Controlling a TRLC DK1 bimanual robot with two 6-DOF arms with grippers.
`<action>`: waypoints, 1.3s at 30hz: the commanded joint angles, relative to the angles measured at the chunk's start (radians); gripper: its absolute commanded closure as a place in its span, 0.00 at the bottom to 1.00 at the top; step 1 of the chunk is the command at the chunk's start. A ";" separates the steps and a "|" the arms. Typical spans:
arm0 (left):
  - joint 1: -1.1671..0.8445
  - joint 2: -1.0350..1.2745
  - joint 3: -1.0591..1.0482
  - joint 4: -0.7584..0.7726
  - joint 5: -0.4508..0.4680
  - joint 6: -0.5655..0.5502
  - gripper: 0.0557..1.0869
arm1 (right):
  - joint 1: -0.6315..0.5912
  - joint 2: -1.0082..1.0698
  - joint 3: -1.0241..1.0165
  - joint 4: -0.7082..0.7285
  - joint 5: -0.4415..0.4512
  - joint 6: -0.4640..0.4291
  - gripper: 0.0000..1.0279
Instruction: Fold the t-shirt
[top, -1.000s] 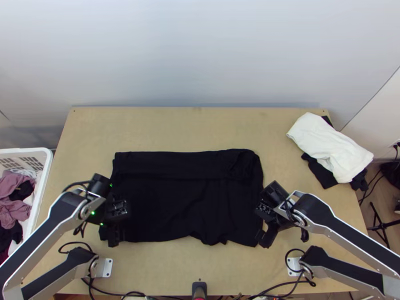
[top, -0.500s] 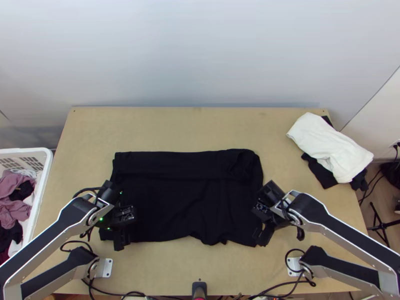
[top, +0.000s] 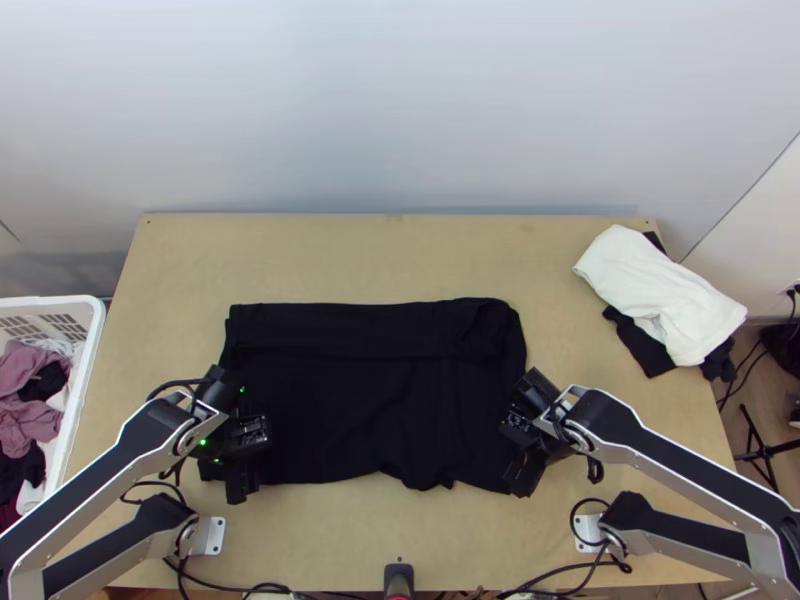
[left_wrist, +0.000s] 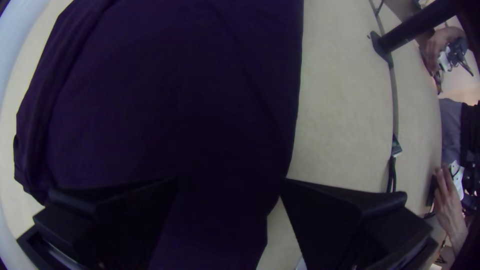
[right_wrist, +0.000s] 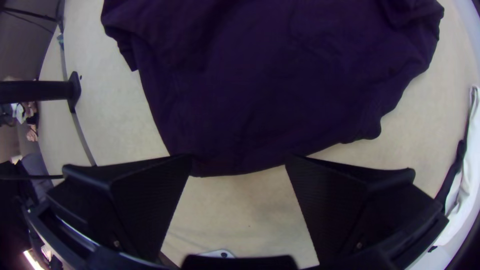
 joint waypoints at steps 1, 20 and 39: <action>0.014 -0.008 -0.003 -0.022 -0.023 0.053 0.05 | 0.003 0.010 -0.009 0.010 0.000 -0.003 0.16; 0.005 -0.024 -0.067 -0.004 -0.080 0.099 0.34 | 0.023 -0.024 -0.037 0.079 0.000 0.002 0.49; 0.151 -0.073 0.051 -0.059 0.132 0.089 0.96 | -0.040 -0.107 -0.038 0.106 -0.105 -0.017 0.97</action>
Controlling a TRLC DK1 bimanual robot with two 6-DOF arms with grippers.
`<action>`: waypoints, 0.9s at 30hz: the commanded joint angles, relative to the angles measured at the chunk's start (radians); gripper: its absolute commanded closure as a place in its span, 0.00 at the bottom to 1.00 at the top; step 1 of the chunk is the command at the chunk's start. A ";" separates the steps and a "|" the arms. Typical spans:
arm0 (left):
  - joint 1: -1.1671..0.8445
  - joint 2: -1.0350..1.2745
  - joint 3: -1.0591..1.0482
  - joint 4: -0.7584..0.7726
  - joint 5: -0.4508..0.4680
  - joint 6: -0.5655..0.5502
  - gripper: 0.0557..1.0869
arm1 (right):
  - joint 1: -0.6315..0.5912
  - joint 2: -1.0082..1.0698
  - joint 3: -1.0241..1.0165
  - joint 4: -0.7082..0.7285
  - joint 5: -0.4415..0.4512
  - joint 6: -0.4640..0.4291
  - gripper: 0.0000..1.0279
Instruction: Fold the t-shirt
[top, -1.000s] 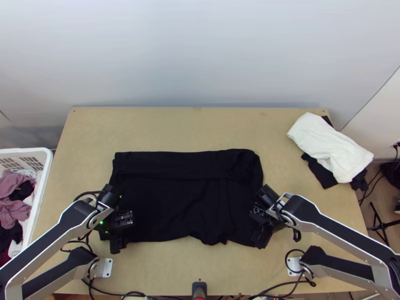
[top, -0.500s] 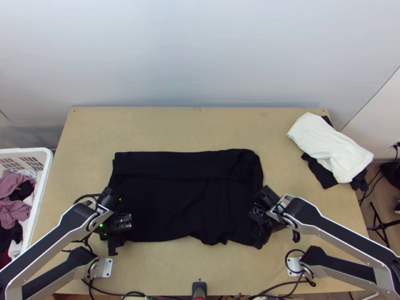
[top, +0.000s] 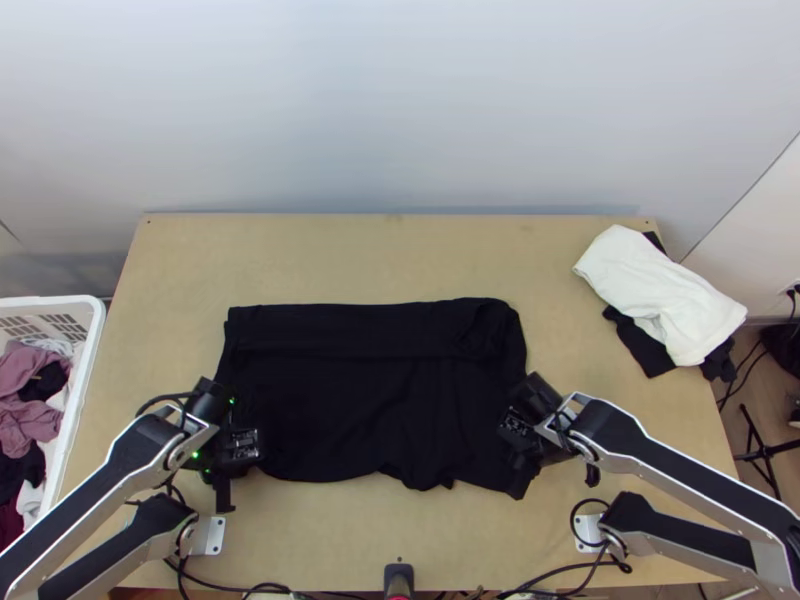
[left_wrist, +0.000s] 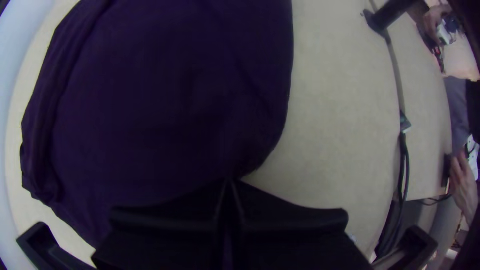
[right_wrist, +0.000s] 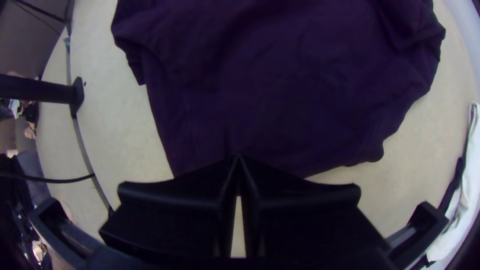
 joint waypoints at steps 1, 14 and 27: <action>0.133 0.049 0.146 -0.086 0.171 -0.028 0.96 | -0.063 -0.067 0.018 -0.021 -0.100 -0.002 0.97; 0.191 0.061 0.164 -0.102 0.171 0.015 0.96 | -0.106 0.002 0.024 -0.049 -0.123 -0.002 0.67; 0.239 0.101 0.233 -0.120 0.172 0.049 0.96 | -0.021 0.188 0.044 -0.058 -0.118 -0.031 0.77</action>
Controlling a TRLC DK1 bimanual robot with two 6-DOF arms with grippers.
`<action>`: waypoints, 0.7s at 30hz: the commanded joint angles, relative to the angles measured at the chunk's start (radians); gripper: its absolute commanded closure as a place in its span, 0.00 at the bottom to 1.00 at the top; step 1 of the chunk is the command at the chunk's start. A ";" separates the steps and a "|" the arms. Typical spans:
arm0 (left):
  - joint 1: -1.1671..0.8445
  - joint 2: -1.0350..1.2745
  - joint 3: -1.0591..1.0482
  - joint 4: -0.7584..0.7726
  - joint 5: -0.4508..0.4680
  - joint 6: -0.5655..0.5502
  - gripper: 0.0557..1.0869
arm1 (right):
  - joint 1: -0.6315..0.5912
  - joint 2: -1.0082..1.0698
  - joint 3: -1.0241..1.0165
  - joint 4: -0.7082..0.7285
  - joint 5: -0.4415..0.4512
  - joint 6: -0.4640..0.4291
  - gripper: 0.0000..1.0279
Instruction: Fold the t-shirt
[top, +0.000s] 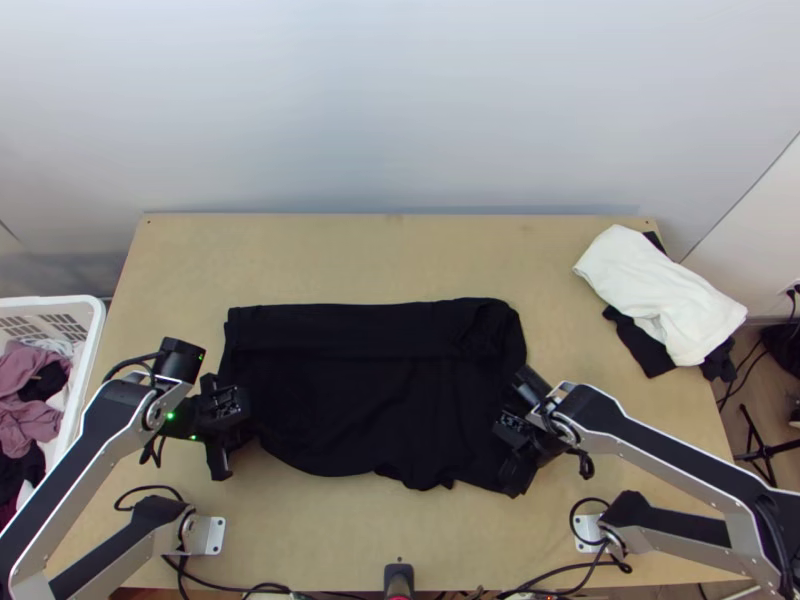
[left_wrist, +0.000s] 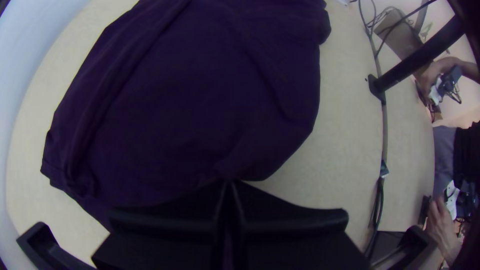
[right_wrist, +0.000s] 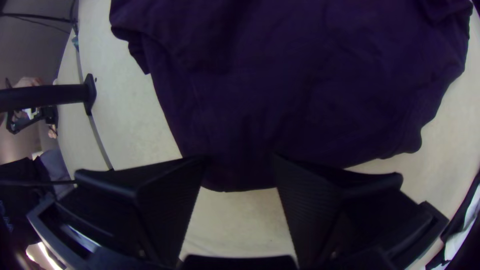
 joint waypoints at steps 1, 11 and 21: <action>0.018 0.011 0.027 -0.013 0.002 0.009 0.96 | 0.022 0.029 0.009 0.013 0.002 -0.038 0.85; 0.022 0.015 0.105 -0.098 0.028 0.012 0.96 | -0.068 -0.102 0.105 -0.148 -0.100 -0.106 0.97; 0.188 0.107 0.193 -0.098 0.071 0.032 0.96 | -0.370 -0.119 0.220 -0.237 -0.236 -0.192 0.97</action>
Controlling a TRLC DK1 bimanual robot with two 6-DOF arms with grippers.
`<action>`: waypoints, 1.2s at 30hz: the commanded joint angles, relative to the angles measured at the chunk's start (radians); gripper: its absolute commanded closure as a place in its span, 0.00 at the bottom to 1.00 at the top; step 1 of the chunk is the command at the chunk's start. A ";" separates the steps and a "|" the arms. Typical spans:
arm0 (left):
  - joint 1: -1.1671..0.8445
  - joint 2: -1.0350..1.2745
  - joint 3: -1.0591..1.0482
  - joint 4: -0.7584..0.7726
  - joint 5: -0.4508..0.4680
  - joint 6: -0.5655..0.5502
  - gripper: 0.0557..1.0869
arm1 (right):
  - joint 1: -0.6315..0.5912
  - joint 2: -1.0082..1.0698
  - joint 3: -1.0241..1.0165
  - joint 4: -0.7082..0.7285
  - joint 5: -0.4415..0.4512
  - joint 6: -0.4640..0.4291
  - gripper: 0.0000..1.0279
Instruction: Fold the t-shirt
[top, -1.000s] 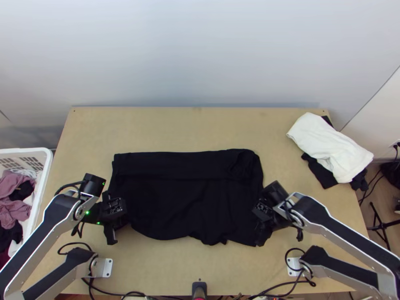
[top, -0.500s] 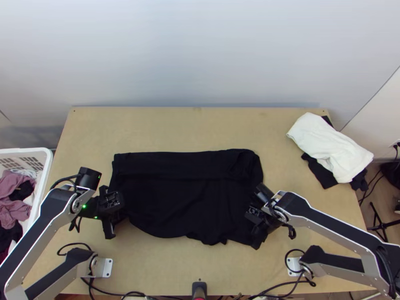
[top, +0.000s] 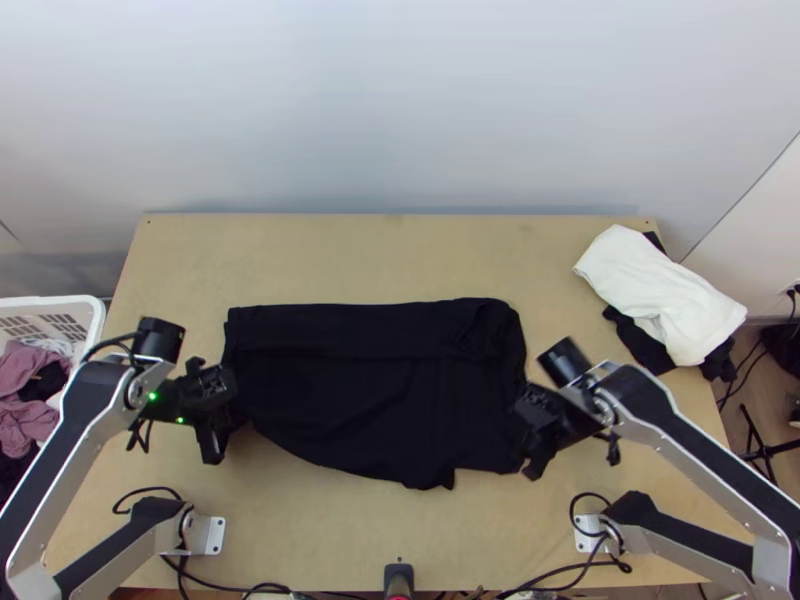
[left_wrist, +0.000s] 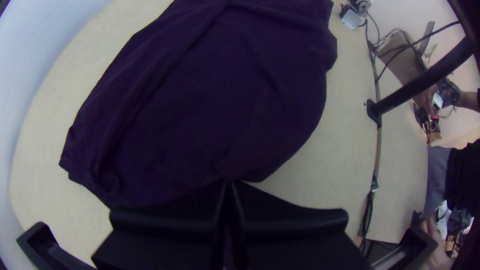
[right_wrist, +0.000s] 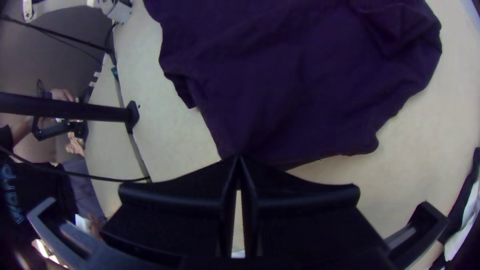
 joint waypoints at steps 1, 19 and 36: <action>0.104 0.075 0.055 0.002 0.026 0.025 0.96 | -0.210 0.023 0.082 -0.042 -0.098 -0.053 0.97; 0.256 0.441 0.303 0.093 0.061 0.051 0.96 | -0.454 0.445 0.378 -0.042 -0.179 -0.070 0.97; 0.233 0.869 0.596 -0.001 0.049 0.181 0.96 | -0.420 0.846 0.786 -0.037 -0.173 -0.038 0.97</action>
